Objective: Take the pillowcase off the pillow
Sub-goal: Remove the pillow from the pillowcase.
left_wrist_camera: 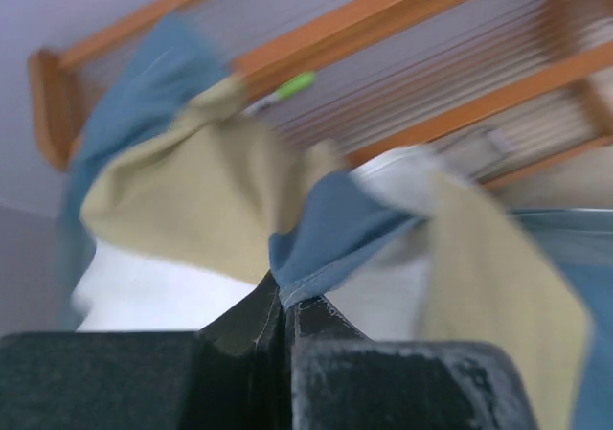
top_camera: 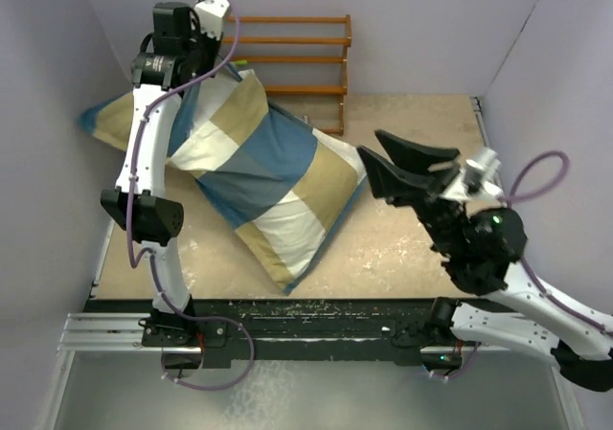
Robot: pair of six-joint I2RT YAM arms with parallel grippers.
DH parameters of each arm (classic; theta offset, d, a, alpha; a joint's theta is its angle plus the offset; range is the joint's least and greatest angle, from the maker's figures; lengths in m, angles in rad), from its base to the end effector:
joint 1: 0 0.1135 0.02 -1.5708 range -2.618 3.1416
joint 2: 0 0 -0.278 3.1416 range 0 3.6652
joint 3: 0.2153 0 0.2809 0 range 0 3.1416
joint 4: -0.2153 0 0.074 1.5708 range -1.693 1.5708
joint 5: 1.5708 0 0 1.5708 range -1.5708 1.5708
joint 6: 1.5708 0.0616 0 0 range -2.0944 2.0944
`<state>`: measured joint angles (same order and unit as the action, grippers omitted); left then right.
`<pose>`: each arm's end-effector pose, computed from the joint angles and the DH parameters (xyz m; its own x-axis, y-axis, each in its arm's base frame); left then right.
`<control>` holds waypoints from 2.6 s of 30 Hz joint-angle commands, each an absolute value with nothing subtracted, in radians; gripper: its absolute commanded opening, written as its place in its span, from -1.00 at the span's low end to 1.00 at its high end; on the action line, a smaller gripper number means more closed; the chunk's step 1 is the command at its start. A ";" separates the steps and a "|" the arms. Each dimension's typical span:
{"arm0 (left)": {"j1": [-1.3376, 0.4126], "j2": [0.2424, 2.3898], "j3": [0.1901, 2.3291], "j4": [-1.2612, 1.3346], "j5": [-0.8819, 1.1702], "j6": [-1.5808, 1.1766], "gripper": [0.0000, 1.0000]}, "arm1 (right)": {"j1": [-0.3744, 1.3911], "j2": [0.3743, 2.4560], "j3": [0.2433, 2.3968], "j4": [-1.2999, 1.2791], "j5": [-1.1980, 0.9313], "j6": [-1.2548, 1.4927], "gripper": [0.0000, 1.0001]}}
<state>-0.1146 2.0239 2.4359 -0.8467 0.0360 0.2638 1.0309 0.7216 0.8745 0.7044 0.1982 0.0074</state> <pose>0.4886 -0.0585 0.4712 -0.3656 0.3044 -0.8796 0.2507 0.9423 0.2219 0.0933 0.1321 0.4999 0.3829 0.6531 -0.6534 -0.7776 0.6097 0.1537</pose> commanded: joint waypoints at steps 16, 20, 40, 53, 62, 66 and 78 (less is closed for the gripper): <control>-0.330 1.712 2.577 -0.697 0.403 0.133 -1.00 | 0.725 1.478 1.640 0.227 -0.258 0.071 0.57; -0.338 1.710 2.571 -0.691 0.435 0.123 -1.00 | 0.723 1.541 1.701 0.233 -0.222 0.036 0.92; -0.381 1.732 2.576 -0.625 0.608 0.040 -1.00 | 0.726 1.796 1.877 0.339 -0.133 0.182 0.28; -0.376 1.570 2.476 -0.606 0.161 0.430 0.98 | 0.625 1.511 1.534 0.706 -0.236 0.379 -1.00; -0.185 1.544 2.396 -0.760 0.249 0.460 0.99 | 0.617 1.380 1.407 0.622 -0.314 0.272 -1.00; -0.183 1.583 2.423 -0.740 0.273 0.460 1.00 | 0.615 1.361 1.407 0.583 -0.333 0.225 -1.00; -0.145 1.706 2.555 -0.704 0.661 0.161 0.91 | 0.667 1.381 1.477 0.457 -0.434 0.138 -1.00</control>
